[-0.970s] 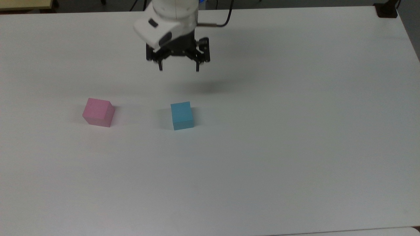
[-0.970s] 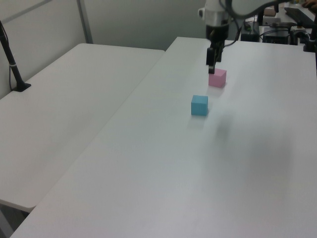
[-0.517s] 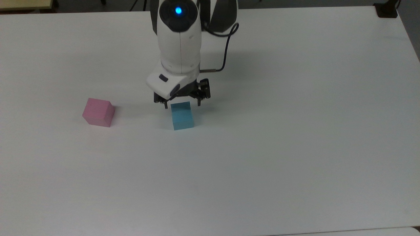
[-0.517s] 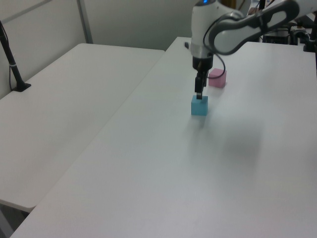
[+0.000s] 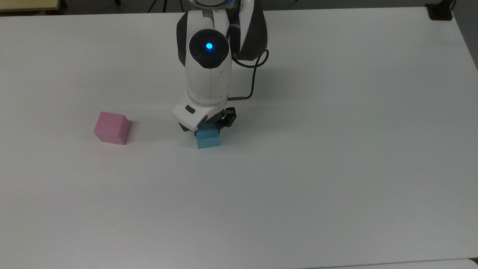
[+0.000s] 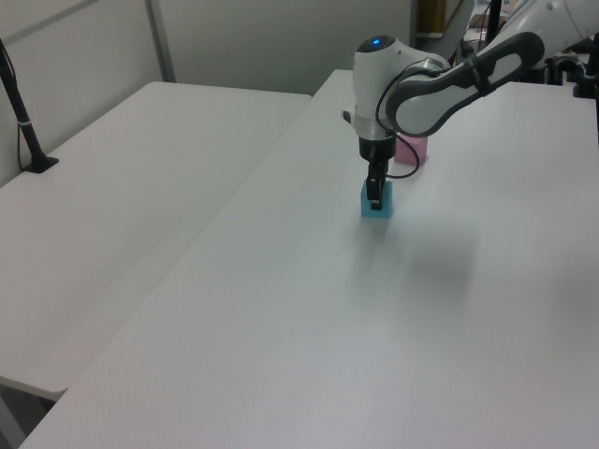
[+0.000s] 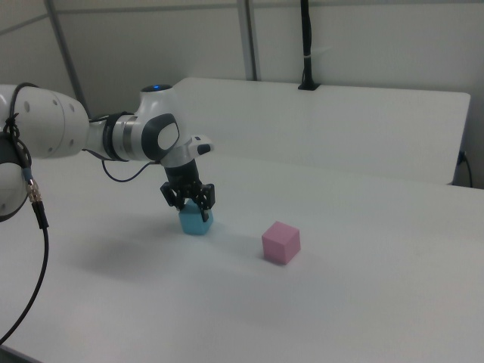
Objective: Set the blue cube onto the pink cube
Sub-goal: 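Carry the light-blue cube over the pink cube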
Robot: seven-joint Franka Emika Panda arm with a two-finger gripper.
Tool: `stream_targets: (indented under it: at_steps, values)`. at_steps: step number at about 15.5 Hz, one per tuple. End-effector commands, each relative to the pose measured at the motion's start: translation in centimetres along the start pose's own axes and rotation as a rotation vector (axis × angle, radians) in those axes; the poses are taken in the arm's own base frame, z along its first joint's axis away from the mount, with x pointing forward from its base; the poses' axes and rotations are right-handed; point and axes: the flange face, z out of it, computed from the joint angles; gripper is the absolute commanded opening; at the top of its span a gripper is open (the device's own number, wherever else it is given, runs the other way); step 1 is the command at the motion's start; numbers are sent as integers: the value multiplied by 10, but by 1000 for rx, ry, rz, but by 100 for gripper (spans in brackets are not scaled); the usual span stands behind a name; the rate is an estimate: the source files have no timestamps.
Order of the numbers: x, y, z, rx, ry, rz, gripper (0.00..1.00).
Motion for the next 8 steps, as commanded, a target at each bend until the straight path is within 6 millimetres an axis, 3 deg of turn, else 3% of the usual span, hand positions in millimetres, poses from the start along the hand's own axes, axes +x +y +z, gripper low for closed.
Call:
stream_targets:
  at_steps: [1, 5, 8]
  values:
    - [1, 45, -36, -19, 20, 44, 19]
    - [-11, 115, -70, -12, -57, 46, 20]
    - [-26, 169, -74, -35, -58, 91, 20]
